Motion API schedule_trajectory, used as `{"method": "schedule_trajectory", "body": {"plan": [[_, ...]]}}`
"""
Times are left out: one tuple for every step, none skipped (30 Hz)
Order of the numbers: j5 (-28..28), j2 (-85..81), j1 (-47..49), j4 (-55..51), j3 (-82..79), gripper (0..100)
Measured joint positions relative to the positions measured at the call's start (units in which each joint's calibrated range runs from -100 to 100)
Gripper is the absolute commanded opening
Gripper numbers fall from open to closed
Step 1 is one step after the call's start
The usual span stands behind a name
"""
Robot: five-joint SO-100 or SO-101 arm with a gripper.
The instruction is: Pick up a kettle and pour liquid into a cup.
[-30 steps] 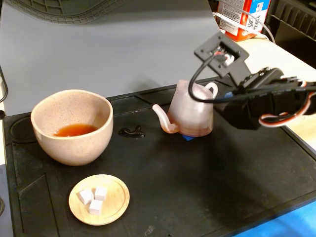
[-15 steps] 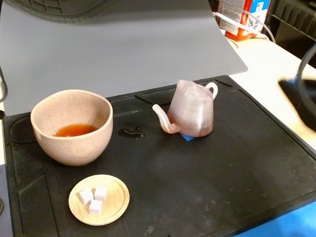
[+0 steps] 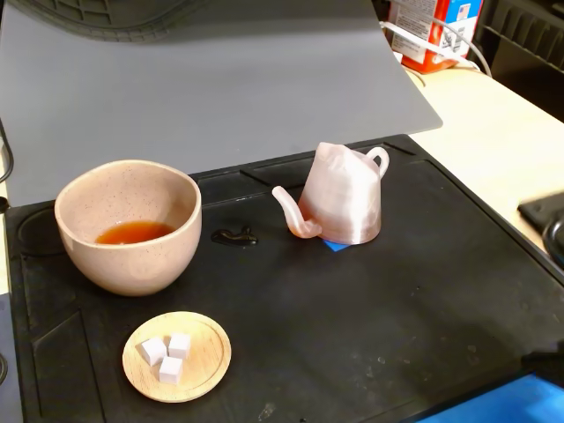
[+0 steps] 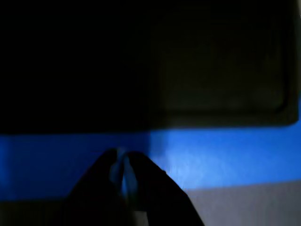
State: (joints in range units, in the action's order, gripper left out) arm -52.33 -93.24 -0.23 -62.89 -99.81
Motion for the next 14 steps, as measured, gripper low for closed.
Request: {"method": "schedule_trajectory", "body": {"plan": [[0.00, 0.60, -0.08, -3.76, 0.00, 0], [0.00, 0.17, -0.08, -6.04, 0.00, 0], [0.00, 0.26, -0.08, -7.61, 0.00, 0], [0.00, 0.17, -0.08, -7.96, 0.00, 0], [0.00, 0.34, -0.08, -8.75, 0.00, 0], [0.00, 0.17, -0.15, -8.93, 0.00, 0], [0.00, 0.17, -0.15, -8.93, 0.00, 0], [0.00, 0.17, -0.15, -8.93, 0.00, 0], [0.16, 0.17, -0.15, -8.93, 0.00, 0], [0.16, 0.17, -0.15, -8.93, 0.00, 0], [0.16, 0.17, -0.15, -8.93, 0.00, 0], [0.16, 0.17, -0.15, -8.93, 0.00, 0], [0.16, 0.17, -0.15, -8.93, 0.00, 0], [0.16, 0.17, -0.15, -8.93, 0.00, 0]]}}
